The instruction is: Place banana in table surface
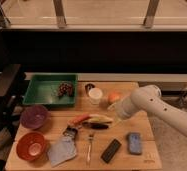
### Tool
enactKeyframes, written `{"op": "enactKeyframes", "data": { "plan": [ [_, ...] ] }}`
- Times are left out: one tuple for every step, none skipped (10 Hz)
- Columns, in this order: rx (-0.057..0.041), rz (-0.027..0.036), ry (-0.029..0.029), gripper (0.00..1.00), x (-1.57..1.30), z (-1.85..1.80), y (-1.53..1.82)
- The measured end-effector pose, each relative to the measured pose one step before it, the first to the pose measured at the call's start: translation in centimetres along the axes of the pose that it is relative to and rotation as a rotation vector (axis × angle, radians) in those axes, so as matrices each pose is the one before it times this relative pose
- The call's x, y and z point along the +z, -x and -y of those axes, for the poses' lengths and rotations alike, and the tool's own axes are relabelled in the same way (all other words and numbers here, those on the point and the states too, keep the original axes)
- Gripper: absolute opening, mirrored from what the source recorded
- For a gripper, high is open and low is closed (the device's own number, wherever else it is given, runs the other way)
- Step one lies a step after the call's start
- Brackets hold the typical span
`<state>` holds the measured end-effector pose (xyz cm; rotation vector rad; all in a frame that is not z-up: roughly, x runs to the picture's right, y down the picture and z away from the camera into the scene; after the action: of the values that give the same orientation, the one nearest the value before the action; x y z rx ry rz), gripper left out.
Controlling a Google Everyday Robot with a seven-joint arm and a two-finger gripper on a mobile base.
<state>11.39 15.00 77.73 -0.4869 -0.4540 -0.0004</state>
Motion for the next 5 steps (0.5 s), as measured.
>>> {"op": "enactKeyframes", "data": {
  "plan": [
    [-0.00931, 0.00413, 0.00622, 0.65, 0.909, 0.637, -0.076],
    [-0.00607, -0.00318, 0.01038, 0.65, 1.035, 0.683, -0.569],
    [-0.00715, -0.00047, 0.01059, 0.65, 0.668, 0.364, -0.042],
    [-0.00628, 0.00179, 0.01297, 0.65, 0.874, 0.246, -0.011],
    [0.00042, 0.00188, 0.01033, 0.65, 0.707, 0.008, -0.214]
  ]
}}
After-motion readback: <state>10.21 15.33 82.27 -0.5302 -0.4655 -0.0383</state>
